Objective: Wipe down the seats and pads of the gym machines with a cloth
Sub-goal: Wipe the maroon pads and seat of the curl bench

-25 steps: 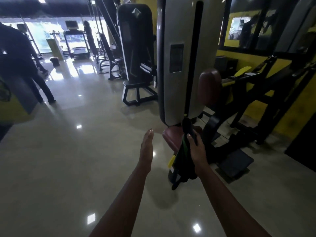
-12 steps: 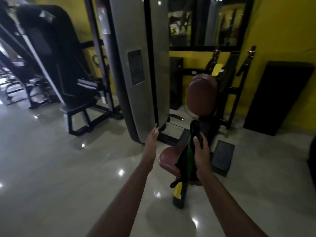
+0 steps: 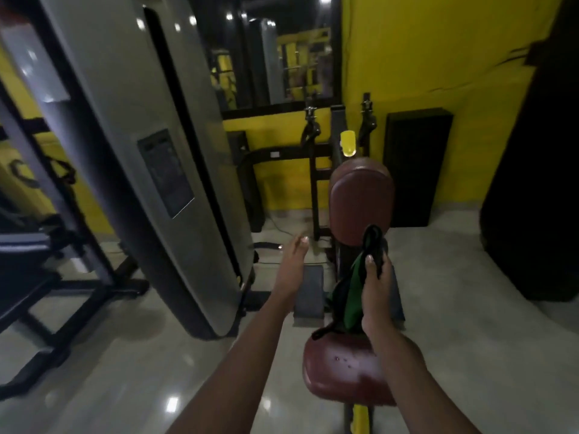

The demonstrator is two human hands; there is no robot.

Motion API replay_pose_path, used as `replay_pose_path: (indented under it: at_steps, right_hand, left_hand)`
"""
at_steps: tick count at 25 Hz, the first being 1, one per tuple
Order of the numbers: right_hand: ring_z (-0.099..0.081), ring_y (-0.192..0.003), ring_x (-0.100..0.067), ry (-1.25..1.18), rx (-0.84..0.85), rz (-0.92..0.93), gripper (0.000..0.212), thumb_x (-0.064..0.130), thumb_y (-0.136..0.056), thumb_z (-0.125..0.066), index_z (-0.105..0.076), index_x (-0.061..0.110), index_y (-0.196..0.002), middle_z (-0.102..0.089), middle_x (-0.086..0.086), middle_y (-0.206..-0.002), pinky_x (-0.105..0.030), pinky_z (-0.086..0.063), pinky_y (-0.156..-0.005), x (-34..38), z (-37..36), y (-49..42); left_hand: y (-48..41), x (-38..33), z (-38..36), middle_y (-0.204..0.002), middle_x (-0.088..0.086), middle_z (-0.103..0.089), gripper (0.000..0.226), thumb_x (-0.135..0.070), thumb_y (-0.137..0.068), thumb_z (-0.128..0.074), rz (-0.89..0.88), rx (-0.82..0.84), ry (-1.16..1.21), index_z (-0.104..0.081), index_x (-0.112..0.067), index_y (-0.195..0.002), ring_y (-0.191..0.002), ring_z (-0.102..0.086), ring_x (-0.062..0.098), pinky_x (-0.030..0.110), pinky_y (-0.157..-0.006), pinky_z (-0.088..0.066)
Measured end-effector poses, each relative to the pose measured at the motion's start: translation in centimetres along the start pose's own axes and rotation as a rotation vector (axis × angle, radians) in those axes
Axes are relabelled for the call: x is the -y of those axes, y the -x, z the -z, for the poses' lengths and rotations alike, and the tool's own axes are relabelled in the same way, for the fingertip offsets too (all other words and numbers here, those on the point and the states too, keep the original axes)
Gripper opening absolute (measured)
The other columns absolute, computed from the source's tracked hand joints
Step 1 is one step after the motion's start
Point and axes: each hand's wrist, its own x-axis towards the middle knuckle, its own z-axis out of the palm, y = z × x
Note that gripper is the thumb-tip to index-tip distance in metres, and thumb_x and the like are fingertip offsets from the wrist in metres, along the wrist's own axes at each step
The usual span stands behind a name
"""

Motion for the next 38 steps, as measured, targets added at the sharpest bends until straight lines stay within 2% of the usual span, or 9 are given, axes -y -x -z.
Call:
replay_pose_path:
  at_steps: [4,11,15,20,23,26,30,35,38]
  right_hand:
    - [-0.041,-0.130,-0.025,0.061,-0.197,0.065,0.046,0.028,-0.099,-0.042,-0.033,0.016,-0.142,-0.042,-0.008,-0.142,-0.040,-0.036,-0.107,-0.7,-4.3,-2.4]
    - [-0.041,-0.130,-0.026,0.015,-0.566,0.144,0.049,0.032,-0.098,-0.042,-0.031,0.018,-0.144,-0.041,-0.010,-0.142,-0.045,-0.035,-0.108,-1.9,-10.5,-7.7]
    - [-0.035,-0.134,-0.026,-0.106,-0.783,0.103,0.052,0.031,-0.099,-0.040,-0.024,0.017,-0.146,-0.033,-0.009,-0.148,-0.034,-0.033,-0.107,-2.5,-14.5,-8.7]
    - [-0.039,-0.130,-0.028,-0.074,-1.062,0.226,0.047,0.026,-0.098,-0.044,-0.034,0.010,-0.142,-0.040,-0.015,-0.141,-0.023,-0.031,-0.099,-0.8,-16.9,-10.8]
    - [-0.040,-0.129,-0.022,0.081,-1.067,0.441,0.052,0.041,-0.092,-0.039,-0.038,0.020,-0.140,-0.041,-0.011,-0.141,-0.033,-0.037,-0.104,1.5,-18.4,-14.1]
    - [-0.036,-0.132,-0.023,0.267,-1.167,0.476,0.060,0.055,-0.090,-0.027,-0.039,0.025,-0.140,-0.033,-0.011,-0.147,-0.037,-0.036,-0.104,2.6,-19.0,-17.4]
    - [-0.036,-0.132,-0.026,0.057,-1.190,0.299,0.066,0.057,-0.084,-0.023,-0.040,0.027,-0.140,-0.032,-0.010,-0.147,-0.039,-0.035,-0.105,1.3,-15.8,-19.1]
    - [-0.031,-0.135,-0.024,0.217,-1.185,0.366,0.064,0.061,-0.087,-0.024,-0.034,0.031,-0.142,-0.029,-0.007,-0.150,-0.043,-0.032,-0.108,0.8,-17.4,-18.5]
    - [-0.035,-0.132,-0.026,0.051,-1.135,0.268,0.047,0.049,-0.096,-0.037,-0.040,0.031,-0.139,-0.033,-0.009,-0.146,-0.036,-0.031,-0.105,0.5,-13.7,-19.2]
  left_hand:
    - [-7.2,-1.4,1.8,-0.154,0.002,-0.026,0.052,-0.036,-0.100,-0.033,-0.057,0.159,-0.005,-0.025,-0.017,-0.147,-0.141,-0.026,0.017,0.024,-0.106,-0.021]
    - [-19.6,-2.2,0.7,-0.154,0.001,-0.026,0.057,-0.040,-0.097,-0.038,-0.137,0.479,0.034,-0.023,-0.020,-0.148,-0.141,-0.025,0.018,0.027,-0.105,-0.023]
    - [-24.0,-3.0,-0.5,-0.139,-0.005,-0.037,0.055,-0.032,-0.096,-0.044,-0.206,0.692,0.099,-0.025,-0.019,-0.146,-0.135,-0.032,0.012,0.024,-0.103,-0.027]
    - [-25.7,-3.9,-2.8,-0.145,0.001,-0.040,0.051,-0.038,-0.095,-0.043,-0.268,0.923,0.039,-0.028,-0.025,-0.143,-0.132,-0.041,0.019,0.038,-0.107,-0.038]
    - [-26.1,-3.9,-2.6,-0.139,-0.001,-0.042,0.068,-0.050,-0.086,-0.050,-0.248,1.056,0.072,-0.025,-0.025,-0.143,-0.125,-0.047,0.015,0.027,-0.092,-0.047]
    - [-27.0,-3.5,-2.0,-0.136,-0.009,-0.038,0.092,-0.065,-0.069,-0.055,-0.273,1.171,0.035,-0.017,-0.030,-0.146,-0.115,-0.046,0.001,0.014,-0.083,-0.048]
    - [-28.2,-2.9,-2.7,-0.146,-0.002,-0.036,0.117,-0.082,-0.045,-0.064,-0.245,1.203,0.007,-0.016,-0.040,-0.143,-0.131,-0.041,0.020,0.047,-0.108,-0.038]
    - [-28.7,-2.4,-3.0,-0.145,-0.003,-0.037,0.119,-0.080,-0.041,-0.068,-0.237,1.238,0.034,-0.016,-0.042,-0.142,-0.131,-0.042,0.019,0.047,-0.107,-0.039]
    - [-29.0,-2.1,-3.6,-0.145,-0.002,-0.038,0.120,-0.075,-0.040,-0.074,-0.205,1.220,0.081,-0.019,-0.040,-0.141,-0.130,-0.044,0.019,0.047,-0.106,-0.040]
